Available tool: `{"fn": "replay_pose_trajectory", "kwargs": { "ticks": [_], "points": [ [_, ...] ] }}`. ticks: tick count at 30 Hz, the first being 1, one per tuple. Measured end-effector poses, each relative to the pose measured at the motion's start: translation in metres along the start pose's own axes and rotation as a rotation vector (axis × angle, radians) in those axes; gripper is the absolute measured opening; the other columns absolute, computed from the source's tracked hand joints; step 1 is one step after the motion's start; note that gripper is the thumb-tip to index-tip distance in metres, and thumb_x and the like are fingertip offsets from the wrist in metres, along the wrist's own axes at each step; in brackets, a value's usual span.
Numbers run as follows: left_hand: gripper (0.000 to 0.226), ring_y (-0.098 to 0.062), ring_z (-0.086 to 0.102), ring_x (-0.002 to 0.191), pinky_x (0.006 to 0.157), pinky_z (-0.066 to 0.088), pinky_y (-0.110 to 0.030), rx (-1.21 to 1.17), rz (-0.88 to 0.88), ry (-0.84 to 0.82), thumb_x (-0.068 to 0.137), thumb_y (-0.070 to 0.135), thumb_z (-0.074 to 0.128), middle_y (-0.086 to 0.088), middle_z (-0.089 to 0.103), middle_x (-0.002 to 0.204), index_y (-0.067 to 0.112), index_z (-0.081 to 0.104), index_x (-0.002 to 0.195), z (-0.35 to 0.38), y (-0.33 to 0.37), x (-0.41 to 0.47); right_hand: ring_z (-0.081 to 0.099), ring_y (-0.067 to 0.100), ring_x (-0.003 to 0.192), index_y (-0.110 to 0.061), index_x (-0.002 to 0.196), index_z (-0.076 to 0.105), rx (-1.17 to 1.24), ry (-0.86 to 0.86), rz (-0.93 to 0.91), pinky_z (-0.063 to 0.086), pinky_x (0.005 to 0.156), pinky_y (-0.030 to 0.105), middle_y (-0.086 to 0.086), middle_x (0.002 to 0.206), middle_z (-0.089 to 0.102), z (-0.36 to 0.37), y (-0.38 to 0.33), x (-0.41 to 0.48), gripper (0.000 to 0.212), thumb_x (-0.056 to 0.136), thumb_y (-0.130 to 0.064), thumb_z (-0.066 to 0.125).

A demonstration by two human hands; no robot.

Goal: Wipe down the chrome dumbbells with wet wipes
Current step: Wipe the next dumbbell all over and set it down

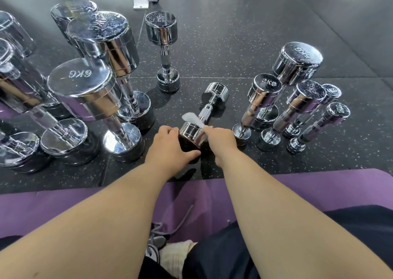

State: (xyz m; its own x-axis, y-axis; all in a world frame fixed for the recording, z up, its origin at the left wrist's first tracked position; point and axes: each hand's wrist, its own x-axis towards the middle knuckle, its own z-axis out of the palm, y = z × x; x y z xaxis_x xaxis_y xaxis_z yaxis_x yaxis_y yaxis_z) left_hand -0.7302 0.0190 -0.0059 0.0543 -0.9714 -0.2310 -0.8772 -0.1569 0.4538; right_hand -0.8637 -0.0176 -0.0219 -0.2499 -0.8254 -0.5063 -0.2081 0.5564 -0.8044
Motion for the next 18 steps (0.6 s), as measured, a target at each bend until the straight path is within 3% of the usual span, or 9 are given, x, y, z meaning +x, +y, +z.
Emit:
{"fn": "replay_pose_trajectory", "kwargs": {
  "ticks": [2, 5, 8, 11, 12, 15, 16, 18],
  "points": [
    [0.057, -0.028, 0.05, 0.122, 0.096, 0.041, -0.037, 0.015, -0.012, 0.042, 0.085, 0.044, 0.068, -0.005, 0.05, 0.131, 0.015, 0.05, 0.13, -0.001, -0.004, 0.005, 0.052, 0.018, 0.079, -0.012, 0.088, 0.057, 0.194, 0.011, 0.068, 0.048, 0.081, 0.029, 0.001, 0.081, 0.054, -0.002, -0.001, 0.0, 0.018, 0.088, -0.027, 0.066],
    [0.053, -0.025, 0.058, 0.115, 0.094, 0.044, -0.034, -0.123, -0.101, 0.051, 0.088, 0.028, 0.063, 0.004, 0.064, 0.121, 0.024, 0.047, 0.138, -0.008, -0.016, 0.009, 0.055, 0.02, 0.074, -0.016, 0.071, 0.058, 0.167, -0.035, 0.05, 0.049, 0.068, 0.027, -0.001, 0.072, 0.058, 0.001, -0.001, 0.0, 0.023, 0.091, -0.028, 0.062],
    [0.057, -0.023, 0.053, 0.116, 0.095, 0.044, -0.035, -0.128, -0.033, 0.073, 0.078, 0.029, 0.069, 0.002, 0.057, 0.122, 0.028, 0.048, 0.13, -0.002, -0.012, 0.006, 0.054, 0.019, 0.07, -0.01, 0.073, 0.069, 0.168, -0.056, -0.014, 0.044, 0.065, 0.03, 0.004, 0.073, 0.065, 0.011, -0.005, 0.002, 0.019, 0.078, -0.028, 0.068],
    [0.066, -0.021, 0.048, 0.121, 0.099, 0.042, -0.036, -0.154, 0.046, 0.104, 0.074, 0.036, 0.07, 0.003, 0.05, 0.13, 0.027, 0.043, 0.134, 0.007, -0.001, 0.003, 0.046, 0.023, 0.057, -0.012, 0.055, 0.053, 0.062, -0.028, -0.007, 0.038, 0.058, 0.032, 0.003, 0.057, 0.052, 0.01, -0.011, 0.003, 0.025, 0.072, -0.028, 0.061],
    [0.066, -0.02, 0.05, 0.119, 0.097, 0.043, -0.036, -0.174, 0.043, 0.106, 0.075, 0.04, 0.07, 0.005, 0.052, 0.13, 0.028, 0.043, 0.134, 0.008, 0.002, 0.003, 0.045, 0.026, 0.059, -0.012, 0.058, 0.051, 0.027, 0.004, -0.007, 0.036, 0.06, 0.033, 0.004, 0.06, 0.051, 0.008, -0.011, 0.003, 0.023, 0.074, -0.028, 0.058],
    [0.064, -0.02, 0.055, 0.115, 0.091, 0.043, -0.034, -0.164, 0.031, 0.134, 0.077, 0.049, 0.072, 0.006, 0.058, 0.126, 0.028, 0.045, 0.131, 0.01, 0.004, 0.006, 0.059, 0.032, 0.086, -0.003, 0.084, 0.064, -0.066, 0.055, -0.01, 0.047, 0.076, 0.036, 0.013, 0.094, 0.068, 0.012, -0.005, 0.001, 0.03, 0.079, -0.03, 0.05],
    [0.064, -0.02, 0.054, 0.117, 0.092, 0.042, -0.034, -0.153, 0.04, 0.149, 0.077, 0.049, 0.073, 0.006, 0.057, 0.127, 0.027, 0.047, 0.131, 0.011, 0.003, 0.007, 0.062, 0.033, 0.091, -0.005, 0.085, 0.067, -0.06, 0.054, -0.028, 0.051, 0.081, 0.04, 0.013, 0.097, 0.07, 0.013, -0.006, 0.001, 0.035, 0.076, -0.033, 0.049],
    [0.067, -0.02, 0.048, 0.124, 0.099, 0.039, -0.033, -0.158, 0.075, 0.202, 0.077, 0.05, 0.075, 0.005, 0.053, 0.132, 0.024, 0.051, 0.133, 0.011, -0.001, 0.01, 0.062, 0.032, 0.084, -0.013, 0.069, 0.067, -0.064, 0.058, -0.081, 0.052, 0.08, 0.04, 0.009, 0.084, 0.07, 0.016, -0.01, 0.002, 0.032, 0.074, -0.038, 0.048]
  ]
}}
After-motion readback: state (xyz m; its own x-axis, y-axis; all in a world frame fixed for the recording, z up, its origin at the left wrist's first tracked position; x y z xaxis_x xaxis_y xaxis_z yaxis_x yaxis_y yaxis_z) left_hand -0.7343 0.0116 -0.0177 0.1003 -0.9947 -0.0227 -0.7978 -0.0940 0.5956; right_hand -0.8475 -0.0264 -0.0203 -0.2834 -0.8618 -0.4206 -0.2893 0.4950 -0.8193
